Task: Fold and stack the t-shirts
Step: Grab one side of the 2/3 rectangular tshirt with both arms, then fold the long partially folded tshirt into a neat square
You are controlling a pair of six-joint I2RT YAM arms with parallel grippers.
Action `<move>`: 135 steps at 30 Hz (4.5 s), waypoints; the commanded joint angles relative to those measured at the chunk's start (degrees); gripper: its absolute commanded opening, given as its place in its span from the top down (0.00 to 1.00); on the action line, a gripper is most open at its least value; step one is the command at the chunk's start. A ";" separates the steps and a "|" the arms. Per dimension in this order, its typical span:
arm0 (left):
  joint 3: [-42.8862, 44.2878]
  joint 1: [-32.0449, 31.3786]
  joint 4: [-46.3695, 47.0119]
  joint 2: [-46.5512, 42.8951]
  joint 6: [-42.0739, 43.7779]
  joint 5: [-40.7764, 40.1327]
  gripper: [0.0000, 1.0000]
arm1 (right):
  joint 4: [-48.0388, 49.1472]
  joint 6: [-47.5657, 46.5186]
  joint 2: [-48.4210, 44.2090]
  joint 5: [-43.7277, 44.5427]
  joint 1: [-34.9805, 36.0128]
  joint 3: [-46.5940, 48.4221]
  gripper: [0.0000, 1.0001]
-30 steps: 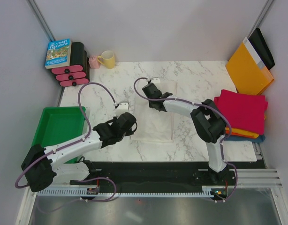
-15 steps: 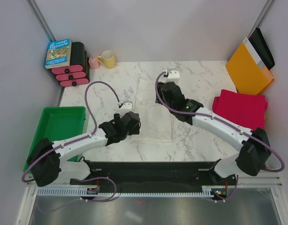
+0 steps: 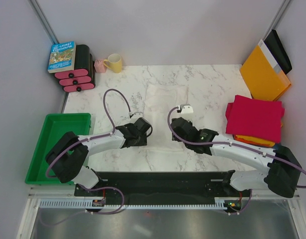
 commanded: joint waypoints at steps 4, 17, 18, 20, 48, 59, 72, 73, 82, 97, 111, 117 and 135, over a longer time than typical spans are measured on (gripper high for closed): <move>-0.19 0.29 -0.12 -1.06 -5.33 4.43 0.48 | -1.55 4.68 -3.14 2.01 1.53 -2.38 0.50; -2.31 0.12 -1.18 -0.99 -7.53 5.48 0.65 | -1.99 5.39 -3.93 1.65 1.53 -4.06 0.50; -2.13 0.12 -1.17 0.15 -7.44 6.01 0.71 | -2.17 5.82 -4.19 1.57 1.53 -4.23 0.50; -2.04 0.12 -1.09 0.94 -7.61 6.45 0.90 | -2.87 6.44 -4.72 1.65 1.53 -4.59 0.50; -2.57 0.12 -0.21 2.18 -7.97 7.59 0.98 | 1.17 14.53 -1.64 -2.75 3.20 -11.36 0.35; -2.13 0.12 -0.47 1.74 -7.97 7.24 0.98 | 2.22 13.74 1.95 0.60 1.27 -11.26 0.35; -2.22 0.12 -1.09 0.34 -8.23 6.63 0.98 | 7.50 15.40 10.31 -7.22 -3.48 -15.39 0.45; -2.39 0.12 -1.00 0.07 -8.23 6.54 0.98 | 7.50 16.02 9.96 -7.66 -3.48 -16.01 0.46; -2.83 -0.23 -1.26 -1.07 -8.84 5.66 0.98 | 5.74 20.33 3.63 -12.23 -2.78 -22.87 0.69; -4.41 -6.64 -4.32 -8.18 -11.30 2.15 0.98 | -2.68 20.94 -5.15 -5.74 2.75 -19.97 1.00; -4.69 -18.16 -14.00 -27.53 -17.55 -3.29 0.98 | -16.76 20.51 -17.29 6.13 8.21 -8.30 1.00; 2.43 -19.48 -14.97 -26.74 -12.98 -7.77 0.98 | -17.02 15.15 -14.92 11.31 8.21 0.14 1.00; 19.05 -4.99 -7.24 -10.50 9.24 -13.15 0.98 | 0.80 -3.48 1.68 3.15 -13.39 10.79 1.00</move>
